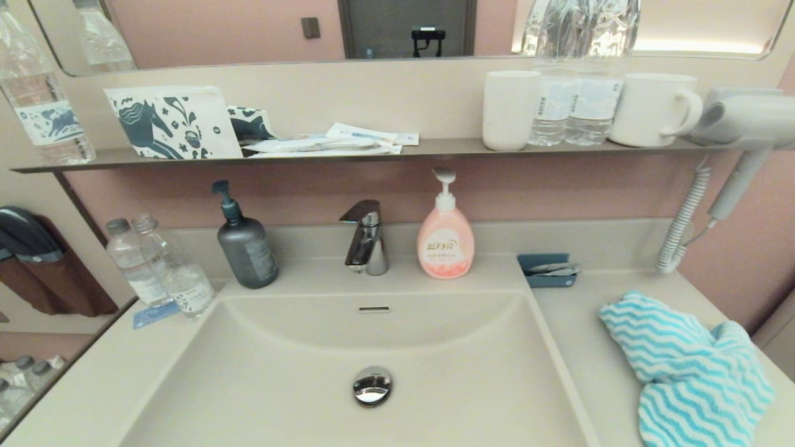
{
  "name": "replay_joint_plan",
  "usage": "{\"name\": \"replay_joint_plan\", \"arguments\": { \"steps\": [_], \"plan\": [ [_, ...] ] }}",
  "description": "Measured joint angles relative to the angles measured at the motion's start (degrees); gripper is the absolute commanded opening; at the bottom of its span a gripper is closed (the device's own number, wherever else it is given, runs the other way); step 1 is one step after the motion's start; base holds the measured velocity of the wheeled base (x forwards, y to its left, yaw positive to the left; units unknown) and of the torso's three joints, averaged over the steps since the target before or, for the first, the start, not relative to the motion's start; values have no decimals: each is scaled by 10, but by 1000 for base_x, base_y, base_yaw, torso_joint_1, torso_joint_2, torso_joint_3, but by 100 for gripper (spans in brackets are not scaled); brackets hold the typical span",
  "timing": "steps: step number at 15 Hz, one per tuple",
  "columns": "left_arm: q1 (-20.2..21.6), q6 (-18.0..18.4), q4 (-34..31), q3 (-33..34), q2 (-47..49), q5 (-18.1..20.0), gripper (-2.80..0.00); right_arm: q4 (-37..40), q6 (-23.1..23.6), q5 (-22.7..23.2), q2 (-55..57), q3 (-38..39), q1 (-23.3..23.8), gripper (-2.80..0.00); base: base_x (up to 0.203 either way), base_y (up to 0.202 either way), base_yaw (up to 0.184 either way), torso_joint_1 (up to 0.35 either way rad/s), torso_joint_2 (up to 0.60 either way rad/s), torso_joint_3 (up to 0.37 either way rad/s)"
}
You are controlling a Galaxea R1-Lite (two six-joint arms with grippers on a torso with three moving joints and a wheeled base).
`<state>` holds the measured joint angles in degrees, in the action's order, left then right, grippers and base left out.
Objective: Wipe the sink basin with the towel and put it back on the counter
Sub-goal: Pick up the cloth
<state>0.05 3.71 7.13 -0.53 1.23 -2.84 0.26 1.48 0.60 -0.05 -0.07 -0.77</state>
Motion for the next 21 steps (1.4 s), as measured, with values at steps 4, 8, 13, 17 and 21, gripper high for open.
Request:
{"name": "replay_joint_plan", "arguments": {
  "steps": [4, 8, 13, 17, 21],
  "plan": [
    [0, -3, -59, 4, -12, 18, -280, 0, 0, 0, 0, 0, 0, -280, 0, 0, 0, 0, 0, 0],
    [0, -32, -78, 3, -13, 19, -280, 0, 0, 0, 0, 0, 0, -280, 0, 0, 0, 0, 0, 0],
    [0, -33, -78, 3, -13, 17, -280, 0, -6, -1, 0, 0, 0, -280, 0, 0, 0, 0, 0, 0],
    [0, -33, -77, 3, -13, 16, -280, 0, 11, -2, 0, -4, 0, -280, 0, 0, 0, 0, 0, 0],
    [0, -33, -78, 3, -13, 17, -280, 11, 16, 2, 12, -69, 0, -280, 0, 0, 0, 0, 0, 0]
  ]
}}
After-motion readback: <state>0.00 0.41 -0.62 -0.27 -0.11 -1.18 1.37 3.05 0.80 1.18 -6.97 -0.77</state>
